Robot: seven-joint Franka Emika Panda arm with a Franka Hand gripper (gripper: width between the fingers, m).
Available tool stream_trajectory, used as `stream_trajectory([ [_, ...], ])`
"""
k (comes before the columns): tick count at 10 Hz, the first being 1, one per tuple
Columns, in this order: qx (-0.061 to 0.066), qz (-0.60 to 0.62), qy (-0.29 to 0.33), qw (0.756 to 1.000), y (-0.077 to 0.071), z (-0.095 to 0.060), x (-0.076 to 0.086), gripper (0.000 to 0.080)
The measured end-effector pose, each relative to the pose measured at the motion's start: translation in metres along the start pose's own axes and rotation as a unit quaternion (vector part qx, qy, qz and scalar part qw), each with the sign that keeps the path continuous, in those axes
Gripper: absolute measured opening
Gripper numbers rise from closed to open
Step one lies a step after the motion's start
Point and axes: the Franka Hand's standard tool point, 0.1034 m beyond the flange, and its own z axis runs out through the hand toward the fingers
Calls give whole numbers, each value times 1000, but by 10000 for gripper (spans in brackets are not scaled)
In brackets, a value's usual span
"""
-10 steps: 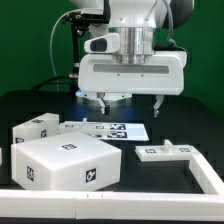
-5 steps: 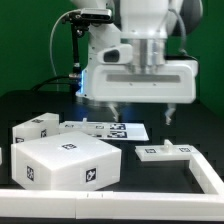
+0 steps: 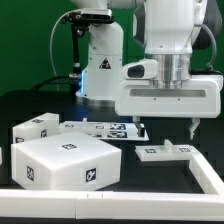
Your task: Assemble cabinet
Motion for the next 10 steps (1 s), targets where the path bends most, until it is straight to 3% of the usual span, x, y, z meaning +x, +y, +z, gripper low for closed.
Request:
stream_trajectory([
  [2, -4, -7, 1, 1000, -5, 21, -3, 796],
  [4, -2, 0, 11, 1000, -4, 21, 2, 796],
  [5, -2, 0, 11, 1000, -4, 21, 2, 657],
  [6, -2, 0, 11, 1000, -4, 21, 2, 657],
  [8, -2, 0, 11, 1000, -4, 21, 2, 383],
  [9, -2, 0, 11, 1000, -4, 21, 2, 383],
  [10, -2, 0, 11, 1000, -4, 21, 2, 199],
])
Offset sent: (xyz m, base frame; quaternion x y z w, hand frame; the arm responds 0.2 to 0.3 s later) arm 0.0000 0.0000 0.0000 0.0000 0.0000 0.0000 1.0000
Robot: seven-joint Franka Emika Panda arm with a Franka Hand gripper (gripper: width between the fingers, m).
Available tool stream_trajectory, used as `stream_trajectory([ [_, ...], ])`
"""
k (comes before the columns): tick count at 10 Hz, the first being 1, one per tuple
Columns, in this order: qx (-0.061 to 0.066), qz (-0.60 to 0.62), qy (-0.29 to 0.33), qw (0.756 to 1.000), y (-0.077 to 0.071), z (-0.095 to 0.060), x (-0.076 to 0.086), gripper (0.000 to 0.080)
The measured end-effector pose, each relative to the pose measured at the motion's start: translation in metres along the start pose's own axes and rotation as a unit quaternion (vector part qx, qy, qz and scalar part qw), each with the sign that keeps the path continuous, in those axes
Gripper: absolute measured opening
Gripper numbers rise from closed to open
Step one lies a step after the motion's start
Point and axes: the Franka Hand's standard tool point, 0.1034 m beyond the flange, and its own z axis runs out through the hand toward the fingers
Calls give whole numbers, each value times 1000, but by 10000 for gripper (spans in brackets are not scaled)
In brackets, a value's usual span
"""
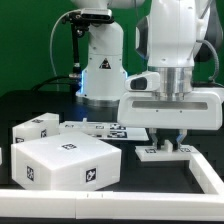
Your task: Assemble cabinet
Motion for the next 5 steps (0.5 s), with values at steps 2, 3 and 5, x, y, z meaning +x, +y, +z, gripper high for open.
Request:
stream_trajectory([
  [2, -1, -11, -3, 1000, 4, -5, -10, 71],
  [3, 1, -8, -4, 1000, 8, -16, -19, 62],
  [5, 4, 20, -7, 1000, 22, -32, -38, 62],
])
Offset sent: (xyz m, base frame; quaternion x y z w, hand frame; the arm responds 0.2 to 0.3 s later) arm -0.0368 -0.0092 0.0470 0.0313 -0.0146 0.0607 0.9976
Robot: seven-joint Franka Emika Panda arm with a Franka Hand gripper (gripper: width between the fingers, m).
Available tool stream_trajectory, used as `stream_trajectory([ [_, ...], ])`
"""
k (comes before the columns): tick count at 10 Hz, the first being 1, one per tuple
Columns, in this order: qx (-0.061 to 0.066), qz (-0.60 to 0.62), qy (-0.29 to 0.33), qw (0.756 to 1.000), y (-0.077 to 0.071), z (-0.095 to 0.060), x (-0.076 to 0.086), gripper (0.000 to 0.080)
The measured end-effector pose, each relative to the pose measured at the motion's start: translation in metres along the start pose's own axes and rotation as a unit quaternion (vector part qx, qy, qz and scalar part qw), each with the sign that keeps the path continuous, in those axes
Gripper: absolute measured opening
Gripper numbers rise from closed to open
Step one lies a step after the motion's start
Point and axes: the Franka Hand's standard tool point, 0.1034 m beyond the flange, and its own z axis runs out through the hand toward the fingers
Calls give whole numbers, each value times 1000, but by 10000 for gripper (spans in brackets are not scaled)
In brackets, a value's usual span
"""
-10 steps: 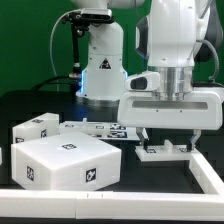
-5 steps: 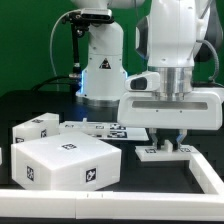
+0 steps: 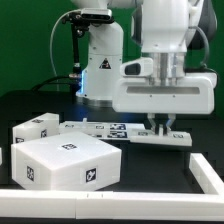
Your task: Assemble cabinet
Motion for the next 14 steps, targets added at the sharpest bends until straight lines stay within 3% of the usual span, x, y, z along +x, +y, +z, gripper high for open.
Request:
stream_trajectory([
  [1, 0, 4, 3, 1000, 3, -2, -13, 62],
  [3, -8, -2, 8, 1000, 6, 13, -31, 62],
  [6, -12, -11, 6, 1000, 1, 27, -39, 64],
  [9, -11, -15, 15, 1000, 1, 28, -35, 64],
  [10, -11, -20, 6, 1000, 1, 27, -34, 219],
  [11, -8, -23, -7, 1000, 0, 16, -24, 367],
  [12, -2, -26, -11, 1000, 1, 1, -12, 367],
  [13, 1, -26, -9, 1000, 3, -8, -2, 545],
  [14, -2, -29, -9, 1000, 3, -2, -7, 720],
])
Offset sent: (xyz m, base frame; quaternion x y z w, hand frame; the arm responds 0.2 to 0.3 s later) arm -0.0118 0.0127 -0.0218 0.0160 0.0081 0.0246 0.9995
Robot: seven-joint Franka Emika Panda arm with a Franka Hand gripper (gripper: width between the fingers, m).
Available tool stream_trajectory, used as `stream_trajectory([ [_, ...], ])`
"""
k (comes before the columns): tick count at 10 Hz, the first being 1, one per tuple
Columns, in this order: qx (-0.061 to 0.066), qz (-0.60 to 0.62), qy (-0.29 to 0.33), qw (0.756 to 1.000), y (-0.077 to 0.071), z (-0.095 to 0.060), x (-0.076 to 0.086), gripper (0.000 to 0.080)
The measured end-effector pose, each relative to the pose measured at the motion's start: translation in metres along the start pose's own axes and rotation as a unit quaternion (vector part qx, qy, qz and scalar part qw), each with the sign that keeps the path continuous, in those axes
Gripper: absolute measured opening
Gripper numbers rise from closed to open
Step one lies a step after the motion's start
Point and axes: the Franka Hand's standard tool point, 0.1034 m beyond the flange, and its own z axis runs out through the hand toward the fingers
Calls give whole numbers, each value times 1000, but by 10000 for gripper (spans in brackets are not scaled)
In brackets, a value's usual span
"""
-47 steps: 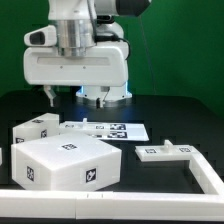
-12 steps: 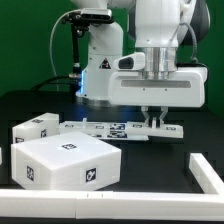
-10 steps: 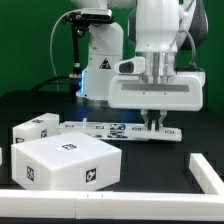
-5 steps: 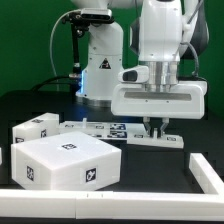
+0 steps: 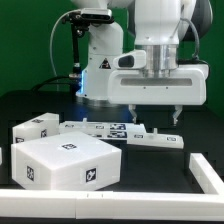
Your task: Assemble cabinet
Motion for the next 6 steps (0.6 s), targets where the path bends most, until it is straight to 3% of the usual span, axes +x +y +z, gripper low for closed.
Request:
stream_trajectory([
  [1, -1, -1, -3, 1000, 0, 2, -2, 774],
  [3, -1, 0, -3, 1000, 1, 2, -1, 794],
  [4, -3, 13, -5, 1000, 10, 4, 3, 794],
  [5, -4, -41, -24, 999, 11, -1, 12, 798],
  [6, -9, -96, -26, 995, 1, -13, 32, 796],
])
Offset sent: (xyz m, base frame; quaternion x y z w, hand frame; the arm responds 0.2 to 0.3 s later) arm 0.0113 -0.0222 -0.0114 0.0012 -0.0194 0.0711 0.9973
